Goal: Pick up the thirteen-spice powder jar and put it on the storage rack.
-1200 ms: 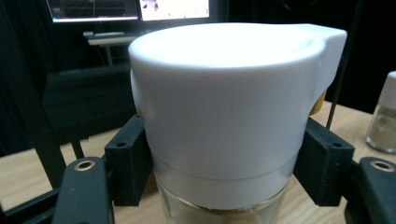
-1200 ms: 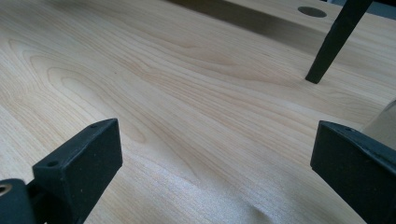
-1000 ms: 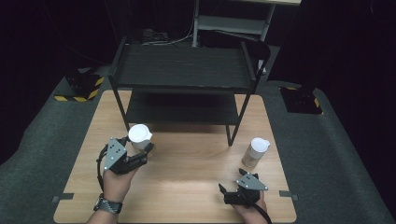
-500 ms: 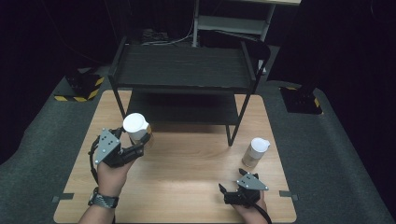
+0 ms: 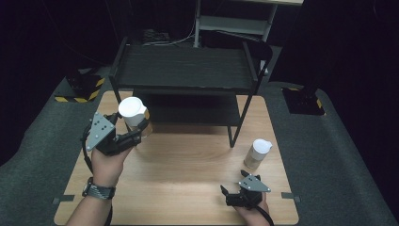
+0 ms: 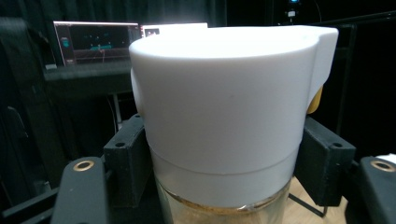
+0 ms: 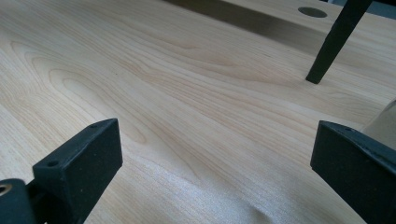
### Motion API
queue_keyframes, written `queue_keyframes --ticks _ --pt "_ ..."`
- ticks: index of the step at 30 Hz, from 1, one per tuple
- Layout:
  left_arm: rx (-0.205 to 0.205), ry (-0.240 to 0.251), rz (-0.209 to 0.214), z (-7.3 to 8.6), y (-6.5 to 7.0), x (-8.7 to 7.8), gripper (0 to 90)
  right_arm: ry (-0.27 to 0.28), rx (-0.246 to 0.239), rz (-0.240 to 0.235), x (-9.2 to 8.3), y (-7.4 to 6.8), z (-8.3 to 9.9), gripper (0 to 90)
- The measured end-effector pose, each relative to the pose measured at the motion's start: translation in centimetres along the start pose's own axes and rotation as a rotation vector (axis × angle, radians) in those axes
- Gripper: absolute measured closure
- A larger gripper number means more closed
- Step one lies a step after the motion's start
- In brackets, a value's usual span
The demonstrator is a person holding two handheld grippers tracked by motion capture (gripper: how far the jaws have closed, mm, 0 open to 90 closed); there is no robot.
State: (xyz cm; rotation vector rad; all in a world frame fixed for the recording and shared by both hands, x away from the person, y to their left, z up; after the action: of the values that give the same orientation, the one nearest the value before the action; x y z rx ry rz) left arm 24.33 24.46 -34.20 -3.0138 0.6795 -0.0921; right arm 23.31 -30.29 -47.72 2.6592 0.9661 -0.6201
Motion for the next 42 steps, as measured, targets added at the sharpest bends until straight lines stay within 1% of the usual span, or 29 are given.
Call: queue_keyframes --ticks 2,3,5,6,7,8,9,14,16,17,20,24,28,33,35,38,39,40,41,42 --pt "-0.002 0.014 -0.006 -1.0 -0.3 0.3 29.6 0.000 0.002 0.000 0.0 0.0 0.0 1.6" --pt "-0.002 0.014 -0.006 -1.0 -0.3 0.3 29.6 0.000 0.002 0.000 0.0 0.0 0.0 1.6" --pt "-0.006 0.023 -0.013 -1.6 -0.4 0.4 29.6 0.000 0.001 -0.001 0.0 0.0 0.0 1.6" --pt "-0.013 0.033 -0.017 -2.2 -0.7 0.5 29.7 0.001 0.001 -0.001 0.0 0.0 0.0 1.6" --pt "-0.013 0.033 -0.017 -2.2 -0.7 0.5 29.7 0.001 0.001 -0.001 0.0 0.0 0.0 1.6" --pt "-0.010 0.043 -0.023 -2.9 -0.8 0.6 29.7 0.002 0.001 -0.002 0.0 0.0 0.0 1.6" --pt "-0.010 0.043 -0.023 -2.9 -0.8 0.6 29.7 0.002 0.001 -0.002 0.0 0.0 0.0 1.6" --pt "0.004 0.053 -0.036 -4.5 -1.2 0.9 29.6 0.001 0.000 -0.003 0.0 0.1 0.0 1.6" --pt "0.013 0.061 -0.038 -5.5 -1.3 1.2 29.6 0.002 -0.001 -0.003 0.0 0.0 0.0 1.6" --pt "0.013 0.061 -0.038 -5.5 -1.3 1.2 29.6 0.002 -0.001 -0.003 0.0 0.0 0.0 1.6" --pt "0.012 0.063 -0.035 -6.2 -1.4 1.6 29.6 0.001 -0.001 -0.003 0.0 0.0 0.0 1.6" --pt "-0.005 0.068 -0.031 -6.9 -1.7 2.3 29.6 0.001 -0.001 -0.004 0.0 0.0 0.0 1.6" --pt "0.002 0.069 -0.036 -7.4 -1.6 2.8 29.6 0.000 -0.004 -0.004 0.0 0.0 0.0 1.6" --pt "0.008 0.079 -0.030 -8.4 -1.7 3.9 29.6 0.000 -0.004 -0.005 0.0 0.0 0.0 1.6" --pt "0.016 0.079 -0.036 -8.8 -1.6 4.2 29.5 0.001 -0.004 -0.006 0.0 0.1 0.0 1.6" --pt "0.014 0.078 -0.034 -9.2 -1.6 4.9 29.5 0.000 -0.006 -0.007 0.0 0.0 0.0 1.6" --pt "0.014 0.077 -0.037 -9.5 -1.6 5.3 29.5 0.000 -0.007 -0.007 0.0 0.0 0.0 1.7" --pt "0.014 0.077 -0.037 -9.5 -1.6 5.3 29.5 0.000 -0.007 -0.007 0.0 0.0 0.0 1.7" --pt "0.012 0.074 -0.041 -9.7 -1.6 5.8 29.5 0.000 -0.008 -0.007 0.0 0.0 0.0 1.7" --pt "0.012 0.074 -0.041 -9.7 -1.6 5.8 29.5 0.000 -0.009 -0.008 0.0 0.0 0.0 1.7"
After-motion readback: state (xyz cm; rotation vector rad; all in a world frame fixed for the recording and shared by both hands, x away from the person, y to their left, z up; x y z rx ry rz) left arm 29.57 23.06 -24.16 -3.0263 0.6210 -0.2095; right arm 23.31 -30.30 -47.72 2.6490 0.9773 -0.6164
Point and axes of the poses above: each handheld gripper's, and its own axes: x roughly forward along the jaws, z roughly out of its underside, y roughly to its right, the point moved 2 cm from there along x, roughly forward along the jaws, and after that the axes turned 3 degrees about -z, right-handed, at the moved point
